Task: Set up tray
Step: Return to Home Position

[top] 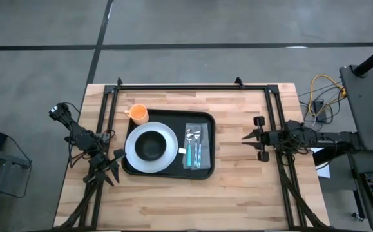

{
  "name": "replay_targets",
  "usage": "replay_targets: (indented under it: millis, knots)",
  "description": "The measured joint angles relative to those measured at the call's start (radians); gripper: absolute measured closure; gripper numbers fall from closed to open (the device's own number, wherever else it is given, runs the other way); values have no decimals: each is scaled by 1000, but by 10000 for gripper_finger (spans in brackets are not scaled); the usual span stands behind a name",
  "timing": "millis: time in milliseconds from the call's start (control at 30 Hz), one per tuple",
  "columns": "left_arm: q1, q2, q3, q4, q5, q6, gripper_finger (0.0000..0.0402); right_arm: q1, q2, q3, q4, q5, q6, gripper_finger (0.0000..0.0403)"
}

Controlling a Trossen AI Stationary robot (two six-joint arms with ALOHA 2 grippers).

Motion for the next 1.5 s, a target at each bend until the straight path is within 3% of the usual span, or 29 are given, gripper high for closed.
replay_targets:
  millis: [367, 1500]
  knots:
    - [0, 0, 0, 0, 0, 0, 316, 0, 2, 0, -175, 10, -29, 339]
    - [0, 0, 0, 0, 0, 0, 316, 0, 53, 3, -181, 17, 0, 339]
